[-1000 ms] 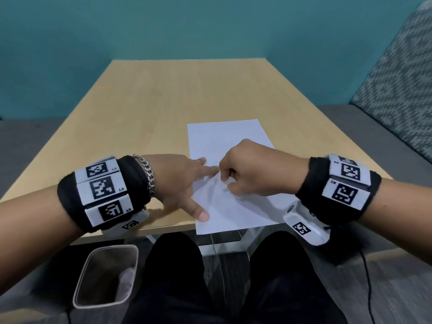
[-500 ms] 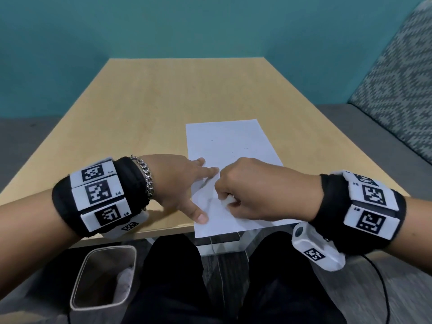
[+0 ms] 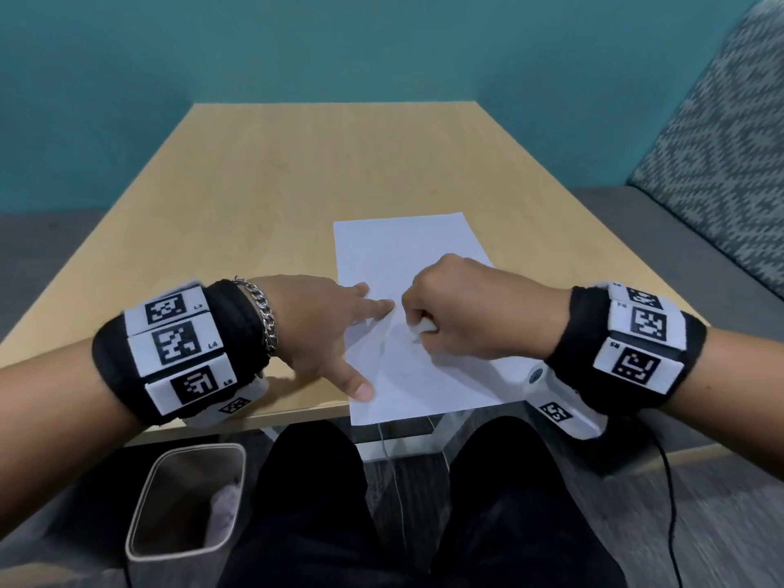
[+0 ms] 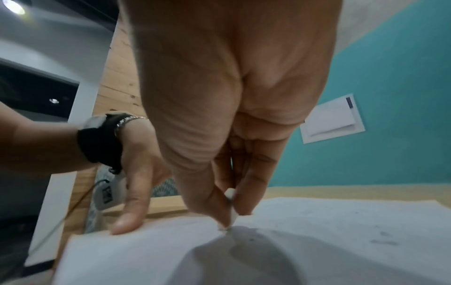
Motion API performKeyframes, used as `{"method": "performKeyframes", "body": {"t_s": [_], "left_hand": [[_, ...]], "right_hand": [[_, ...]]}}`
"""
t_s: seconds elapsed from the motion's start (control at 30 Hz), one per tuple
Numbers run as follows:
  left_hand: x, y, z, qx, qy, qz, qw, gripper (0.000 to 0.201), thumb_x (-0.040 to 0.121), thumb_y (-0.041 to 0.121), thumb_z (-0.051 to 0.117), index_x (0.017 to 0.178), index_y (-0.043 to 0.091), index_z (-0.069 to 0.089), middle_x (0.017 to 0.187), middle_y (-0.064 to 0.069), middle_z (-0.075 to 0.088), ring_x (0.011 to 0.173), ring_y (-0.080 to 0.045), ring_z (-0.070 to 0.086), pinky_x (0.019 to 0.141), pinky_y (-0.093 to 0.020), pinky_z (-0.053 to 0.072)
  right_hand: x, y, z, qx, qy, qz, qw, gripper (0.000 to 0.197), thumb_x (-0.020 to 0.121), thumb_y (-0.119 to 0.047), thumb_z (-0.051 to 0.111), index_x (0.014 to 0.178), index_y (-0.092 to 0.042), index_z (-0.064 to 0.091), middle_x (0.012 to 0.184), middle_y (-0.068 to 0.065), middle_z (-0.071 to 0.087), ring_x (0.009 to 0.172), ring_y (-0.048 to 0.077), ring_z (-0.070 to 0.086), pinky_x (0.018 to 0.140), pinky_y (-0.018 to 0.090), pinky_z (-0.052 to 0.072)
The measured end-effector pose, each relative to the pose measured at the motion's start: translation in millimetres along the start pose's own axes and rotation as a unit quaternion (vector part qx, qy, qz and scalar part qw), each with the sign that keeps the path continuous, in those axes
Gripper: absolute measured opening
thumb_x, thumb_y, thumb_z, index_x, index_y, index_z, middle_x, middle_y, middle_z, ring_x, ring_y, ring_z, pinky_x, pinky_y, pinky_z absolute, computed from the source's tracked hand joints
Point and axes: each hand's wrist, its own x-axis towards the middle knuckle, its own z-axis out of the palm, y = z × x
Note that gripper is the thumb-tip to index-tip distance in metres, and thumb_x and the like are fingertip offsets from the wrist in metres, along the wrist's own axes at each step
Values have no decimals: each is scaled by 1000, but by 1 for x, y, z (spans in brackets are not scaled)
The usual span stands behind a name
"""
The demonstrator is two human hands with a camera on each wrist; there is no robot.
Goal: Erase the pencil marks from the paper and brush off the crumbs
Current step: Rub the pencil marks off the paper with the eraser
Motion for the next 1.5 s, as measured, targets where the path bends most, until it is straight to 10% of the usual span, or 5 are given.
{"method": "performKeyframes", "body": {"t_s": [1.5], "left_hand": [[4, -2, 1, -6, -2, -3, 1000, 125, 69, 90, 65, 164, 49, -5, 176, 9, -8, 141, -21, 50, 110, -37, 40]], "right_hand": [[4, 15, -13, 53, -61, -65, 995, 15, 83, -30, 79, 98, -25, 78, 73, -8, 67, 71, 5, 61, 64, 21, 51]]}}
